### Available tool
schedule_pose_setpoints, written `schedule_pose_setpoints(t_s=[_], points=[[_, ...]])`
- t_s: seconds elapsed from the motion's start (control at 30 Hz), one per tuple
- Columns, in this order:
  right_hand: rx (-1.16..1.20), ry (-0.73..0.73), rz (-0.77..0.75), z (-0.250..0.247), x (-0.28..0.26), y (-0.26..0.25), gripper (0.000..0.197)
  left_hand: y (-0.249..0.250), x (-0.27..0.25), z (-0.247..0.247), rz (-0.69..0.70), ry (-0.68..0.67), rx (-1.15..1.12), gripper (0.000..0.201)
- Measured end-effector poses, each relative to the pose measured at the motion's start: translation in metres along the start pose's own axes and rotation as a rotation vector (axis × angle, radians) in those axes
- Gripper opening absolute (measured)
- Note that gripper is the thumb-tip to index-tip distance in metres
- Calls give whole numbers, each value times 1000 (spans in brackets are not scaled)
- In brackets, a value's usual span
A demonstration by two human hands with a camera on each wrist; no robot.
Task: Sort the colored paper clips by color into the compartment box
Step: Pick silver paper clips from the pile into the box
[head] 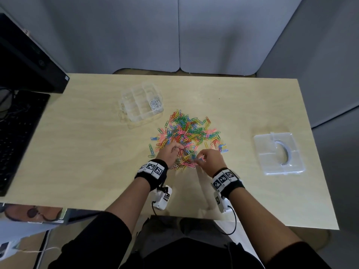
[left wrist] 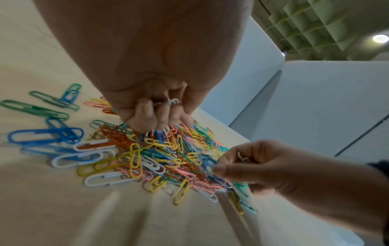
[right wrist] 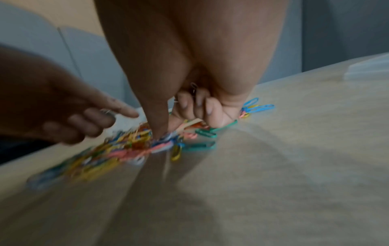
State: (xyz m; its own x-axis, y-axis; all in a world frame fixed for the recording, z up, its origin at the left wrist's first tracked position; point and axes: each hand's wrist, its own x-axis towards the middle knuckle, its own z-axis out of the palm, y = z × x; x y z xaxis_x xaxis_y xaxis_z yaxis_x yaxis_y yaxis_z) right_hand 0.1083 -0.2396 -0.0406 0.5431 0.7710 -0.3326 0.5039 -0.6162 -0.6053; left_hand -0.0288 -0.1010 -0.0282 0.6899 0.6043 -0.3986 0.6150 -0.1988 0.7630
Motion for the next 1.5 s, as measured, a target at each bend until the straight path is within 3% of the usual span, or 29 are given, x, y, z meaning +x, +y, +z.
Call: schedule_pose_setpoints(t_s=[0.1, 0.3, 0.4, 0.5, 0.63, 0.7, 0.83, 0.97, 1.1, 1.2, 1.27, 1.33, 1.43, 1.5], points=[[180, 26, 45, -12, 1, 6, 14, -3, -7, -1, 55, 48, 107, 7], [212, 7, 105, -31, 1, 20, 27, -1, -7, 12, 108, 6, 497, 21], [158, 95, 165, -34, 2, 28, 30, 6, -7, 12, 104, 63, 517, 11], [71, 157, 178, -35, -1, 28, 23, 6, -3, 4, 102, 146, 505, 15], [22, 51, 79, -14, -5, 12, 14, 8, -1, -4, 138, 219, 506, 19], [-15, 20, 67, -3, -4, 4, 16, 12, -4, -1, 202, 158, 509, 20], [-44, -10, 57, 1, -2, 0, 11, 16, -8, 10, 272, -108, 660, 15], [208, -34, 89, -13, 0, 16, 12, 12, -7, 16, 271, -132, 584, 18], [838, -172, 300, -23, -3, 20, 4, 14, -6, 15, 249, -122, 545, 19], [1171, -260, 372, -27, -10, 12, 19, 14, -4, 5, 192, -39, 500, 15], [1227, -301, 344, -25, -14, 11, 19, 11, -1, -2, 170, 43, 508, 13], [962, -262, 252, -21, -15, 13, 17, 11, -1, -4, 207, 55, 518, 13], [283, -87, 95, -10, -8, 16, 22, 17, -6, 6, 285, -77, 569, 11], [78, -34, 33, -3, -5, 13, 21, 19, -8, 14, 299, -144, 585, 16]])
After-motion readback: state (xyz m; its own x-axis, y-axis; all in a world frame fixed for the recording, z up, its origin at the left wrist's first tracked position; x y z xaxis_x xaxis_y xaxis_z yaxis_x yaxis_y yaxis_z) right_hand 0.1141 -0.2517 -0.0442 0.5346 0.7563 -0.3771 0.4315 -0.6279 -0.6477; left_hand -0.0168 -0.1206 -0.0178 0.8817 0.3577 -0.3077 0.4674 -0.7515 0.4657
